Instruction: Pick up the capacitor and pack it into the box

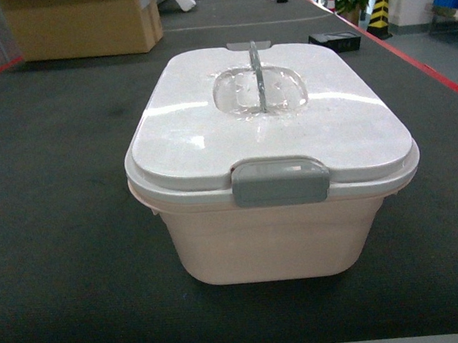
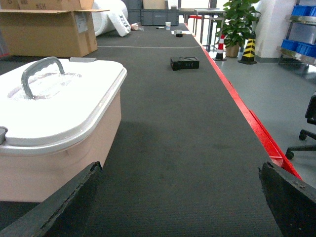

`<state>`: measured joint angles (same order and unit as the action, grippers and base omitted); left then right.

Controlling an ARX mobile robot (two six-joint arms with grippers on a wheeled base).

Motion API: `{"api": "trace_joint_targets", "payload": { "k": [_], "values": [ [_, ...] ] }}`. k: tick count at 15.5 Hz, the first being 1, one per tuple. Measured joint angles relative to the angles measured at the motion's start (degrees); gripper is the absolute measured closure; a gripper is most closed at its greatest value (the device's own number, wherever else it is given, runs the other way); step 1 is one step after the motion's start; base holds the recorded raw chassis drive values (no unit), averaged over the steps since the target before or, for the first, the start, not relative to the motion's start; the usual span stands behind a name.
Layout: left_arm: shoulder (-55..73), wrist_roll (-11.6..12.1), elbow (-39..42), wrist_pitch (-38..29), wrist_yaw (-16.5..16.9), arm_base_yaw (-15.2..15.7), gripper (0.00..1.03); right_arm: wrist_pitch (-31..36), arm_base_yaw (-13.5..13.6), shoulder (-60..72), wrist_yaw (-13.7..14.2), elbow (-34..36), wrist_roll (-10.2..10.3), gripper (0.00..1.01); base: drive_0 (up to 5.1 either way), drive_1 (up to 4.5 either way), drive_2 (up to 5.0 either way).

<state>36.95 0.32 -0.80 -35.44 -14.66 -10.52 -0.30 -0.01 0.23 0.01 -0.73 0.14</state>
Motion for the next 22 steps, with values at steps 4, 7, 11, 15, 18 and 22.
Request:
{"api": "trace_joint_targets", "payload": {
  "k": [4,7,11,15,18,22],
  "values": [
    [-8.3,-0.1,0.0,7.0,7.6,3.5,0.53,0.0,0.0,0.0,0.0,0.0,0.0,0.03,0.0,0.0,0.0],
    [-21.7,-0.3,0.1,20.2,14.6,10.4,1.01,0.0,0.0,0.0,0.0,0.0,0.0,0.03,0.0,0.0,0.0],
    [-25.3,-0.3,0.1,23.8,14.6,10.4,1.01,0.0,0.0,0.0,0.0,0.0,0.0,0.03,0.0,0.0,0.0],
    [-29.6,-0.3,0.0,29.2,14.5,10.4,1.01,0.0,0.0,0.0,0.0,0.0,0.0,0.03,0.0,0.0,0.0],
    [-36.3,-0.3,0.0,34.5,14.8,10.4,1.01,0.0,0.0,0.0,0.0,0.0,0.0,0.03,0.0,0.0,0.0],
    [-36.3,-0.3,0.0,36.0,14.7,10.4,1.01,0.0,0.0,0.0,0.0,0.0,0.0,0.03,0.0,0.0,0.0]
  ]
}}
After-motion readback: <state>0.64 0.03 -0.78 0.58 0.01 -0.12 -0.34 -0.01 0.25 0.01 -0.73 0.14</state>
